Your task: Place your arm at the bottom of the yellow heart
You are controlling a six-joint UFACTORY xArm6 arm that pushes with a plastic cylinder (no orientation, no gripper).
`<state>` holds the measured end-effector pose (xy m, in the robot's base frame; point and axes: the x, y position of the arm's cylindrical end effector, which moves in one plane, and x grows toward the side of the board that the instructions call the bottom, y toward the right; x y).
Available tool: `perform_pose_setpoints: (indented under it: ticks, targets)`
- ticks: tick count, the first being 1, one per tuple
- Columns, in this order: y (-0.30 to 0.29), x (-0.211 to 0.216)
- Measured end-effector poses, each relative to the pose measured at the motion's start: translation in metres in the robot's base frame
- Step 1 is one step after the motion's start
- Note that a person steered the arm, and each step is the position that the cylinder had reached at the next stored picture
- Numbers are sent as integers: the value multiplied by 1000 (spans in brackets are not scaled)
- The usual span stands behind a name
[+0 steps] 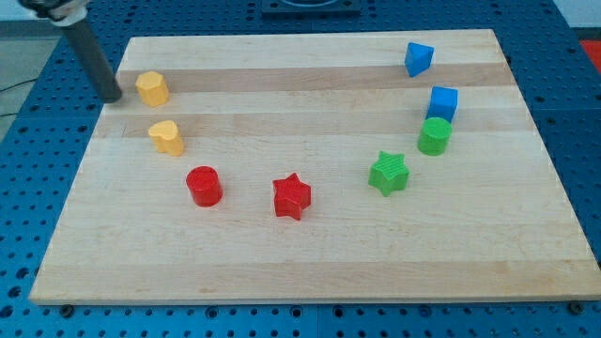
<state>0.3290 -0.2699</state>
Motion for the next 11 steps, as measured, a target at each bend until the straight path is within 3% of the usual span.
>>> perform_pose_setpoints:
  ticks: [2,3,6,9,11]
  targets:
    - [55,-21]
    - [-14,-28]
    - [18,116]
    - [59,145]
    - [79,106]
